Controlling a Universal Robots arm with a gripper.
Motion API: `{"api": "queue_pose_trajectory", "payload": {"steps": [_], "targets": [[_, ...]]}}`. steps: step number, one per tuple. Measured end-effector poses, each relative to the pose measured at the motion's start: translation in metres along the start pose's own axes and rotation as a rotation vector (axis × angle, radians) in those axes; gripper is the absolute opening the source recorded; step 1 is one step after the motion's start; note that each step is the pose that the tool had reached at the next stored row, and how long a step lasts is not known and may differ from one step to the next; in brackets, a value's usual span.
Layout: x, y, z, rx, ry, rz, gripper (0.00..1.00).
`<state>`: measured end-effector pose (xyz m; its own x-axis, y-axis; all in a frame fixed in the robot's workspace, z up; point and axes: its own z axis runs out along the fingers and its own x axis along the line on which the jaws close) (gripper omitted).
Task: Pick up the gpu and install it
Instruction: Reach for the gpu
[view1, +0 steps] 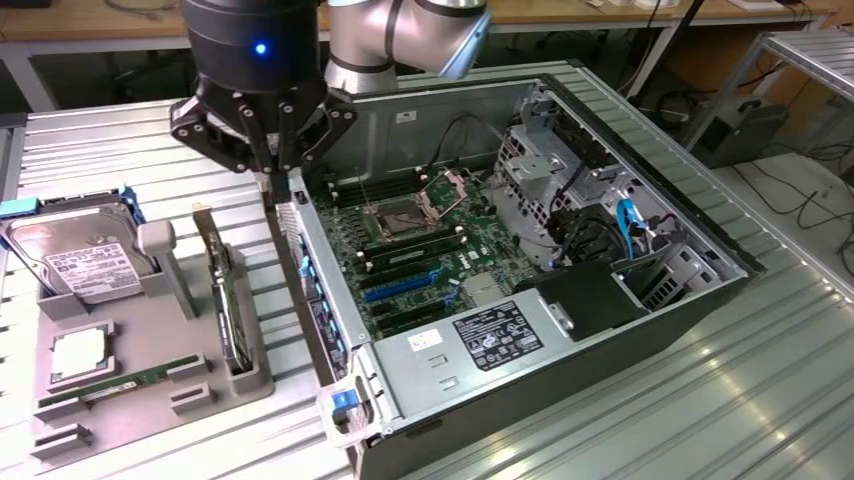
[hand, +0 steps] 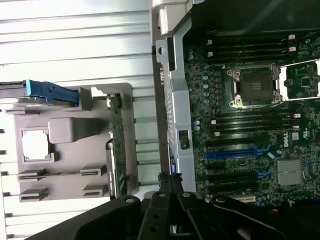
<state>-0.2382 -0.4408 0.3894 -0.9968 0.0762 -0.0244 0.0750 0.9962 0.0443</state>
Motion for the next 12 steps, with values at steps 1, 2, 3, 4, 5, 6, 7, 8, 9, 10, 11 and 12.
{"api": "queue_pose_trajectory", "payload": {"steps": [1, 2, 3, 4, 5, 6, 7, 8, 9, 10, 11, 12], "targets": [[0.004, -0.0017, 0.001, -0.0001, -0.0001, 0.0, 0.11], [0.008, -0.003, 0.002, -0.0001, -0.0001, 0.0, 0.11], [0.014, -0.0051, 0.0036, 0.0, 0.0, 0.0, 0.11], [0.018, -0.0065, 0.0046, 0.0, 0.0, 0.0, 0.11], [0.022, -0.0079, 0.0059, -0.0001, -0.0001, 0.0, 0.11], [0.027, -0.0095, 0.0075, -0.0001, -0.0001, 0.0, 0.11], [0.032, -0.0104, 0.0085, 0.0, 0.0, 0.0, 0.11], [0.036, -0.0114, 0.0098, 0.0, 0.0, 0.0, 0.11], [0.041, -0.0124, 0.011, -0.0001, -0.0001, 0.0, 0.11], [0.046, -0.0134, 0.0126, -0.0002, -0.0002, 0.0, 0.11], [0.051, -0.0138, 0.0135, 0.0, -0.0001, 0.0, 0.11], [0.055, -0.0142, 0.0144, 0.0, -0.0001, 0.0, 0.11]]}}
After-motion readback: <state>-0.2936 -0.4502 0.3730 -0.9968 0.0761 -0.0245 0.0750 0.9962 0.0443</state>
